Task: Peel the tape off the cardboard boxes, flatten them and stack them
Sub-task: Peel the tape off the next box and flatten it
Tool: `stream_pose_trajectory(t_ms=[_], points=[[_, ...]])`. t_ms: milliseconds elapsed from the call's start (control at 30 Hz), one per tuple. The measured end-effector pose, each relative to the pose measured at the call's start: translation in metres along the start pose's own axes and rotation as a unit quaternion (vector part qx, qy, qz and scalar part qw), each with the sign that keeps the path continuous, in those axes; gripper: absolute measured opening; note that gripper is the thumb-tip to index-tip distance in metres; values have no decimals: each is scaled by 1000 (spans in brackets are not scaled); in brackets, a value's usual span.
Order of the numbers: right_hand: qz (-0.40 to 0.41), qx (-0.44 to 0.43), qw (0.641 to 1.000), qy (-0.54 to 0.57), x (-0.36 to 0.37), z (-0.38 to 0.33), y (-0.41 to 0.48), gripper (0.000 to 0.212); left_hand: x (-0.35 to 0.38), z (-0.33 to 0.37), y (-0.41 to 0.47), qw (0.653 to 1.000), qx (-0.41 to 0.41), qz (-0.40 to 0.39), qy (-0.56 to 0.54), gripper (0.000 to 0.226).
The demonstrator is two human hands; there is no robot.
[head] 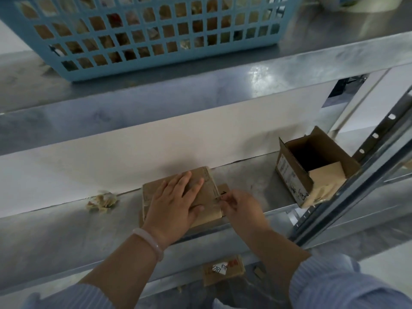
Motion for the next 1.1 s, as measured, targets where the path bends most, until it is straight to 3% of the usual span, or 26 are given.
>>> stream_pose_trajectory(t_ms=[133,267,567,867,933,1033,1100], points=[[-38,-43,996,-66,6,-8,-4,9,0,0,0,1000,-5,1,-1,62],[-43,0,998,54,1,-7,-3,15,0,-1,-1,1000,-5,1,-10,62],[60,25,994,84,-27,-18,15,6,-6,0,-6,999,7,19,-34,59],[17,29,970,241,-18,-29,38,7,-5,-3,-13,997,39,27,-58,59],[29,6,975,219,-20,-28,36,7,-5,-5,-14,997,46,28,-62,59],[34,-93,995,26,-19,-35,26,8,-4,-7,-15,996,49,22,-73,60],[42,-171,982,-64,-15,-41,21,10,-5,-6,-15,996,48,24,-75,61]])
Point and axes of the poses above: each hand's wrist, its own y-axis towards the middle knuckle, its own x-axis out of the palm, z = x × y, the point moved 8 cm from there along y, towards the middle knuckle, and after that the axes turned 1 degree about -y, right-handed, at the moved point
